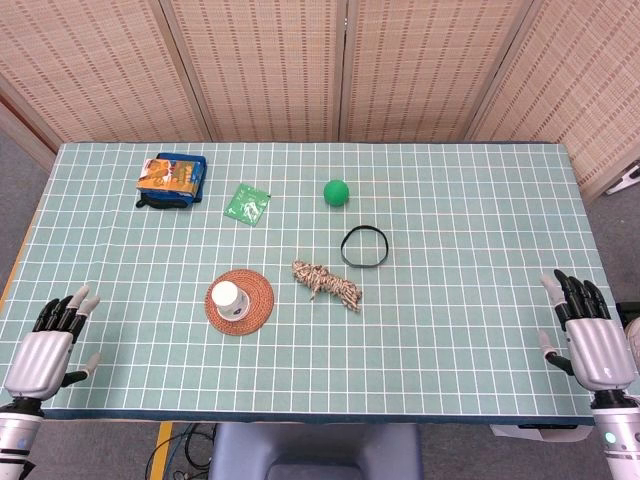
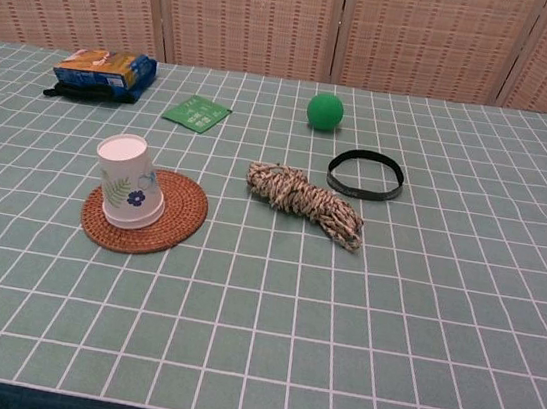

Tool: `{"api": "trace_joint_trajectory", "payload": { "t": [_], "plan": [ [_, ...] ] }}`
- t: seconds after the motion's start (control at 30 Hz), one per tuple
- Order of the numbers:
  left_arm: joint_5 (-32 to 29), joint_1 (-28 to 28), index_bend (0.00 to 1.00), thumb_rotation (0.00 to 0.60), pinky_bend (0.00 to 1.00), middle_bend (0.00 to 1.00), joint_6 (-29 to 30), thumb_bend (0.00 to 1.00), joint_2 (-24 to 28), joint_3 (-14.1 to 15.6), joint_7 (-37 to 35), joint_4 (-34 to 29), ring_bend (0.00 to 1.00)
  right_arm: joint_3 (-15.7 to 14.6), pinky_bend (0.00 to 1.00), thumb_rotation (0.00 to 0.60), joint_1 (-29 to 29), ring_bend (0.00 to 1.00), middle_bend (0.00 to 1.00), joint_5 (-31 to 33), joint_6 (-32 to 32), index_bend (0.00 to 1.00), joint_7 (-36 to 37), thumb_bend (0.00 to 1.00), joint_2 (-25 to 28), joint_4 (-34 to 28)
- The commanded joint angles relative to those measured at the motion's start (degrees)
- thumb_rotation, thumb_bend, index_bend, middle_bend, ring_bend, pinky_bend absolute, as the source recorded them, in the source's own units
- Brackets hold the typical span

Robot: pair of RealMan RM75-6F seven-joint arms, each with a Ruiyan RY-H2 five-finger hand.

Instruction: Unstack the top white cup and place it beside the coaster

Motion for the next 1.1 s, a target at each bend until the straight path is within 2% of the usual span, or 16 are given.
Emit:
{"api": "trace_joint_trajectory", "payload": {
  "t": [0.03, 0.23, 0.4, 0.47, 0.63, 0.93, 1.1],
  "plan": [
    [0.79, -0.06, 0.00, 0.600, 0.00, 0.00, 0.01, 0.32, 0.02, -0.10, 0.00, -0.08, 0.00, -0.13, 0.00, 0.600, -0.25, 0.00, 0.00, 0.16, 0.12, 0.00, 0.15, 0.36, 0.28, -0.13],
    [1.40, -1.17, 0.00, 0.600, 0.00, 0.00, -1.57, 0.32, -0.54, -0.61, 0.72, -0.36, 0.00, -0.36, 0.00, 0.600, -1.38, 0.00, 0.00, -0.29, 1.92, 0.00, 1.26, 0.36, 1.21, -0.74],
    [0.57, -4.38, 0.00, 0.600, 0.00, 0.00, -5.55, 0.33, 3.03, -2.32, 4.10, -6.06, 0.00, -0.22, 0.00, 0.600, -1.92, 0.00, 0.00, -0.66, 2.99, 0.00, 3.40, 0.36, 2.12, -0.66],
    [-1.95, -6.86, 0.01, 0.600, 0.00, 0.00, -9.57, 0.32, 5.09, -3.27, 8.86, -10.39, 0.00, -0.27, 0.00, 0.600, -1.95, 0.00, 0.00, -0.50, 2.66, 0.00, 4.47, 0.36, 2.56, -0.44],
    [-7.91, -13.30, 0.02, 0.600, 0.00, 0.00, -20.29, 0.32, 8.19, -5.18, 12.05, -17.33, 0.00, 0.14, 0.00, 0.600, -1.93, 0.00, 0.00, -0.65, 2.96, 0.00, 6.82, 0.36, 3.41, -0.40],
    [-21.76, -23.29, 0.02, 0.600, 0.00, 0.00, -28.75, 0.32, 5.21, -8.59, 20.68, -17.66, 0.00, 0.09, 0.00, 0.600, -0.49, 0.00, 0.00, -0.60, 0.00, 0.00, 9.71, 0.36, 3.82, 1.18],
    [-25.58, -28.13, 0.04, 0.600, 0.00, 0.00, -32.05, 0.32, 5.21, -10.45, 20.98, -17.88, 0.00, 0.61, 0.00, 0.600, -0.08, 0.00, 0.00, 0.97, -1.26, 0.00, 11.16, 0.36, 4.06, 1.91]
  ]
}}
